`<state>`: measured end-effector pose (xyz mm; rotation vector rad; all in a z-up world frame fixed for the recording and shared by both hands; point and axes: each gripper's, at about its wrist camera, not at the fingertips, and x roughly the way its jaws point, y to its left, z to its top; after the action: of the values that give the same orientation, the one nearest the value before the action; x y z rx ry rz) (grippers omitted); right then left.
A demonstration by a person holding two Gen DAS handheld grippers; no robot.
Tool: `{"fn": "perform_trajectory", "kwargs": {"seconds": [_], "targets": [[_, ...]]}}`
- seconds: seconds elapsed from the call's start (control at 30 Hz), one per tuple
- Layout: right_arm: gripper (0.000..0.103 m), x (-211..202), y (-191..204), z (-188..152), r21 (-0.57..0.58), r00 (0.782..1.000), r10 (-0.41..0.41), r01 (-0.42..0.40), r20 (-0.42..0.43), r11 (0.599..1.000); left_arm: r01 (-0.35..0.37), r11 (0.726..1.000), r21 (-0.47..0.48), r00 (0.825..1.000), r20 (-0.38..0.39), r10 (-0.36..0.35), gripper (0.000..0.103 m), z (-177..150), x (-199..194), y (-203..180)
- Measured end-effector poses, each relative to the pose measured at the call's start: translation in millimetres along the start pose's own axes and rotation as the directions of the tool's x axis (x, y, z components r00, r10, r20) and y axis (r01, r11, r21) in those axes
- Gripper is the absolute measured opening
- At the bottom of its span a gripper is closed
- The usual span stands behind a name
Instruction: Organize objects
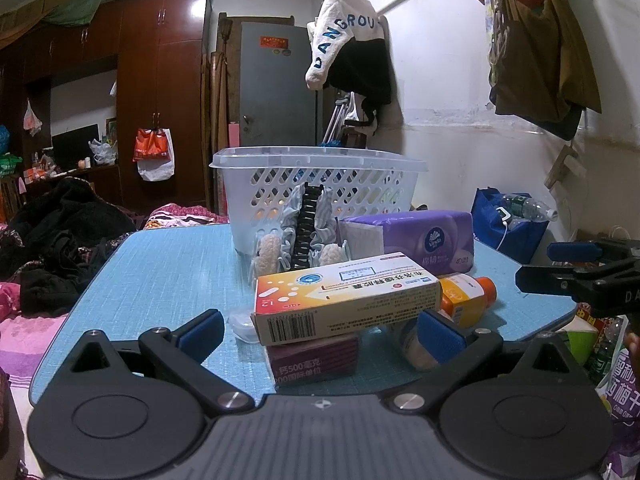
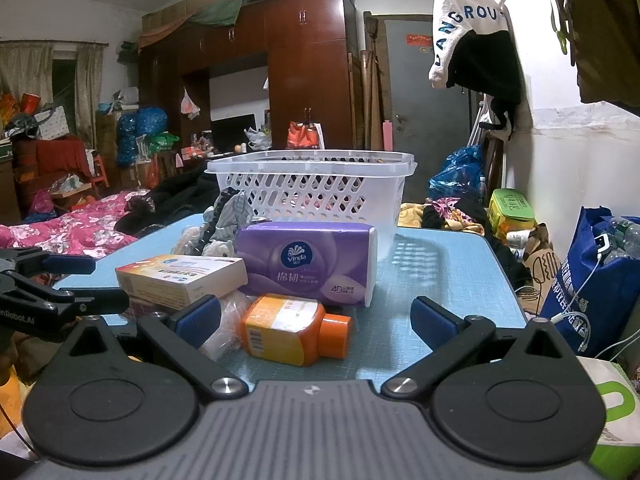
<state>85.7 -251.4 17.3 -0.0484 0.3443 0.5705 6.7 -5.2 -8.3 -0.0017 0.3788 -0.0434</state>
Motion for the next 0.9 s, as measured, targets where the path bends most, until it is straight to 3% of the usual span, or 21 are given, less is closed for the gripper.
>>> {"fn": "perform_trajectory", "kwargs": {"seconds": [0.9], "targets": [[0.103,1.3,-0.9,-0.2,0.003,1.000,-0.004,0.004,0.000,1.000,-0.006,1.000,0.005,1.000,0.004,0.006,0.103,-0.7,-0.7,1.1]]}}
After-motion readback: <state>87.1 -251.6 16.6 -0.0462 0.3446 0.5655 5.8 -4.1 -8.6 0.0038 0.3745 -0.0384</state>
